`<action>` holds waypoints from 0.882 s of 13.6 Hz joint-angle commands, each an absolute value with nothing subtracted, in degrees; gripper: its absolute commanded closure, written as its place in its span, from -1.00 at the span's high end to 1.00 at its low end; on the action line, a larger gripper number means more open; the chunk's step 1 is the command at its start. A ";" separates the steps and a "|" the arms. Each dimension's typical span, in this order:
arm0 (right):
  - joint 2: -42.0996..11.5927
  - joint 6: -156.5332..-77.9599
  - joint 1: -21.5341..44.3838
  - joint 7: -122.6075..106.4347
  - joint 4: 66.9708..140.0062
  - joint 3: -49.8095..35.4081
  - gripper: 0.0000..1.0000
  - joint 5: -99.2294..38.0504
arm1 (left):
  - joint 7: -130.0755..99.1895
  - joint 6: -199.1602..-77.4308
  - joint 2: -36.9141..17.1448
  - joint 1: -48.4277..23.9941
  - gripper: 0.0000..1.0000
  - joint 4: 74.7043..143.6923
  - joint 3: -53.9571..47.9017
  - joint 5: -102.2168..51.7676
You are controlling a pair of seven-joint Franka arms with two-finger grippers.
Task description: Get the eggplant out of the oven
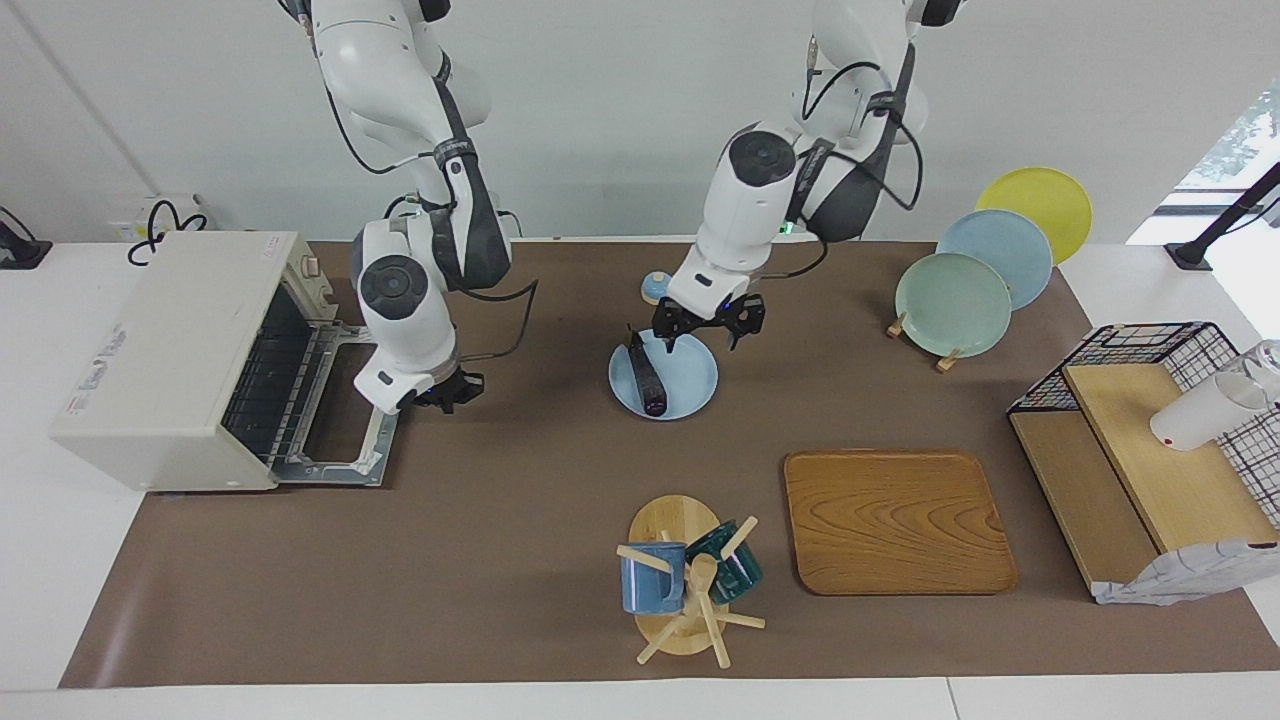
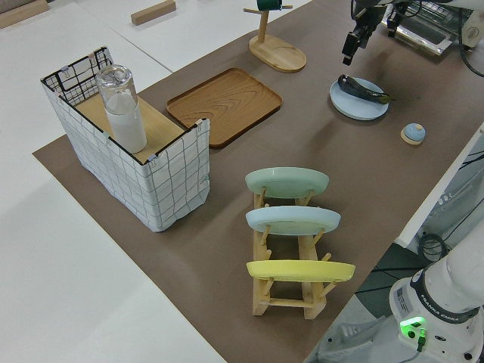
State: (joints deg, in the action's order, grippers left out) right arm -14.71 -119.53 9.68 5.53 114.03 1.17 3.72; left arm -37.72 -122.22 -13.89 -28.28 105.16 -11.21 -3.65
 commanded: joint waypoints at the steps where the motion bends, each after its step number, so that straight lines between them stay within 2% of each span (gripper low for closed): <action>1: -11.25 -125.75 8.80 4.05 121.19 0.35 -1.00 3.34 | -39.80 -128.49 -19.32 -31.81 1.00 106.00 -9.93 -4.39; 6: -11.16 -128.32 6.50 1.23 123.49 0.35 -1.00 9.65 | -39.20 -130.17 -22.15 -31.99 1.00 106.00 -9.93 -3.78; 7: -11.16 -128.41 6.42 1.32 123.49 0.35 -1.00 11.58 | -39.20 -130.34 -22.15 -31.99 0.95 106.08 -9.93 -3.78; 11: -11.16 -128.15 6.42 1.14 123.49 0.35 -1.00 15.71 | -39.20 -130.96 -22.24 -32.08 0.49 106.70 -9.93 -3.78; 12: -11.08 -127.36 6.42 1.06 122.96 0.35 -1.00 18.26 | -39.11 -131.04 -22.24 -32.08 0.44 106.87 -9.93 -3.78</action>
